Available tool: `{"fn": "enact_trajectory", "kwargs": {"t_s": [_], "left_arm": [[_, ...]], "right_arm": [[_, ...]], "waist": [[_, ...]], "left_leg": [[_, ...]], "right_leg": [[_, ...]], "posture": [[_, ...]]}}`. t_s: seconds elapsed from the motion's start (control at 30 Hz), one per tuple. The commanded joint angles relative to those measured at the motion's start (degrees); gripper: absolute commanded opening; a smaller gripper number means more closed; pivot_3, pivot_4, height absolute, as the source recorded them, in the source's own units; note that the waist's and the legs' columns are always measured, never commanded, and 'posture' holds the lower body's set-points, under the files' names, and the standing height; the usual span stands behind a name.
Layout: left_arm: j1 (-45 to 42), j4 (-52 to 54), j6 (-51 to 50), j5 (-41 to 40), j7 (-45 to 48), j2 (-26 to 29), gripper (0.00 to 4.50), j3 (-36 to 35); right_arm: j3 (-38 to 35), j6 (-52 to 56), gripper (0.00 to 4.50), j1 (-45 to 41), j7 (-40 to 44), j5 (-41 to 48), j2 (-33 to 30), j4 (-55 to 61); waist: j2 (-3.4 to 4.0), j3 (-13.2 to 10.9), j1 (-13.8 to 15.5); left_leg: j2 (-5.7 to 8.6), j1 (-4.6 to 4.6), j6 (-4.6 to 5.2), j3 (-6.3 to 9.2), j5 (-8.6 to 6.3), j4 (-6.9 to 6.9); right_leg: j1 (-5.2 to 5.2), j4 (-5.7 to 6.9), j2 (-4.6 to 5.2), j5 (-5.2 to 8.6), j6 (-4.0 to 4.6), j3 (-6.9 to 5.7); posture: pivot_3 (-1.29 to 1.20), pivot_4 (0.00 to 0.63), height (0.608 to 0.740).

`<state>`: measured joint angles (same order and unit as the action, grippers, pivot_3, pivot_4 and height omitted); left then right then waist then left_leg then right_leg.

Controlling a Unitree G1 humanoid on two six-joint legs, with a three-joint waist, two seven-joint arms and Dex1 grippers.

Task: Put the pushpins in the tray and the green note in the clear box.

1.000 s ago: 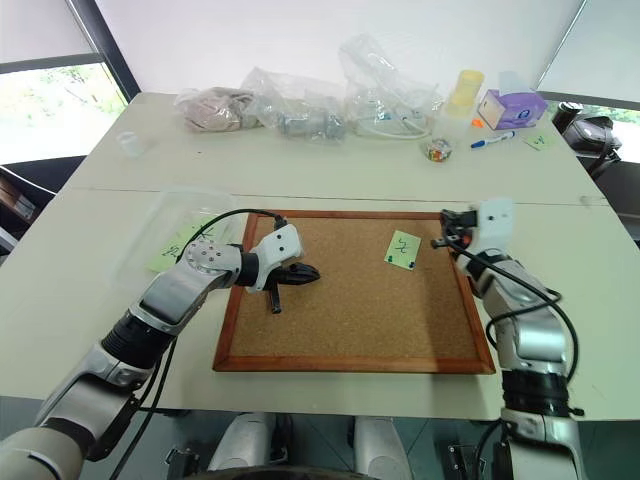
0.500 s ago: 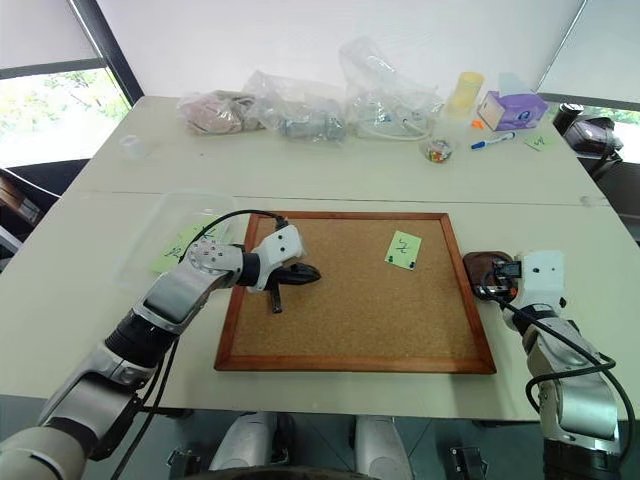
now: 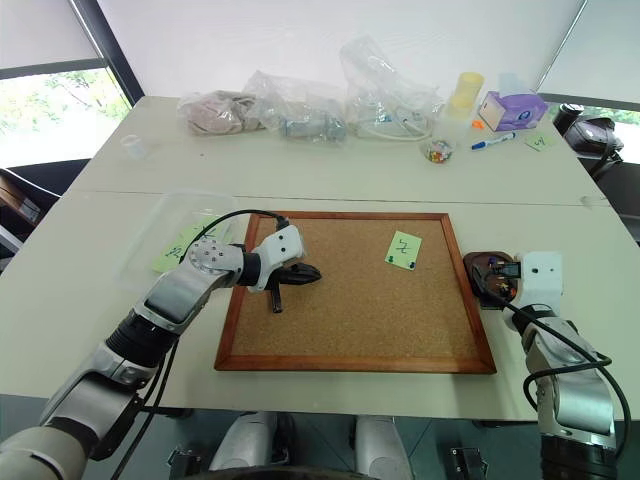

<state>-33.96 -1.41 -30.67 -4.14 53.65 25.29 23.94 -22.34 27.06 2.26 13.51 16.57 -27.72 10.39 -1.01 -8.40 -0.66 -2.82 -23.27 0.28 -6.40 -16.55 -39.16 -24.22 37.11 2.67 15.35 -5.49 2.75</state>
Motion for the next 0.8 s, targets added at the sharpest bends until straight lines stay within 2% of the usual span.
{"fn": "enact_trajectory", "kwargs": {"t_s": [0.03, 0.17, 0.4, 0.77, 0.8], "left_arm": [[0.99, -0.85, -1.01, 1.76, -0.61, 0.49, 0.00, 0.97], [1.02, -0.82, -1.07, 1.75, -0.65, 0.45, 0.00, 0.97], [0.43, -1.23, -0.87, 1.94, -0.41, -0.05, 0.00, 1.29], [0.24, -1.58, -0.72, 2.38, -0.12, -0.09, 0.00, 1.23], [0.26, -1.58, -0.74, 2.43, -0.14, -0.09, 0.00, 1.19]], "right_arm": [[-2.93, -3.64, 4.47, -0.58, 1.69, 2.30, -0.04, 5.89], [2.94, -0.97, 4.47, 1.27, 7.80, 5.70, -0.64, 13.16], [10.90, -1.93, 4.47, -0.95, 7.36, 3.33, 4.04, 9.87], [12.92, -4.30, 4.47, -2.31, 8.74, 2.30, 5.68, 3.82], [12.63, -4.46, 4.24, -2.48, 8.58, 2.51, 5.98, 3.50]], "waist": [[0.00, 0.00, -0.01], [0.03, 0.04, -0.11], [0.01, 0.06, 0.00], [0.02, 0.06, 0.05], [0.02, 0.06, 0.05]], "left_leg": [[0.00, 0.00, 0.00, 0.00, 0.00, 0.00], [-0.01, 0.01, 0.00, 0.06, 0.00, 0.01], [0.02, -0.01, 0.00, 0.11, 0.00, 0.00], [0.05, -0.02, 0.00, 0.14, 0.00, -0.01], [0.05, -0.02, 0.00, 0.14, 0.00, -0.01]], "right_leg": [[0.00, 0.00, 0.00, 0.00, 0.00, 0.00], [0.00, 0.01, -0.04, -0.03, -0.06, -0.01], [0.03, -0.04, -0.01, 0.01, 0.00, -0.03], [0.04, -0.03, -0.01, 0.01, 0.01, -0.03], [0.04, -0.03, -0.01, 0.01, 0.00, -0.03]], "posture": [[0.00, 0.150, 0.737], [0.00, 0.150, 0.737], [0.00, 0.150, 0.737], [0.00, 0.150, 0.737], [0.00, 0.150, 0.737]]}}
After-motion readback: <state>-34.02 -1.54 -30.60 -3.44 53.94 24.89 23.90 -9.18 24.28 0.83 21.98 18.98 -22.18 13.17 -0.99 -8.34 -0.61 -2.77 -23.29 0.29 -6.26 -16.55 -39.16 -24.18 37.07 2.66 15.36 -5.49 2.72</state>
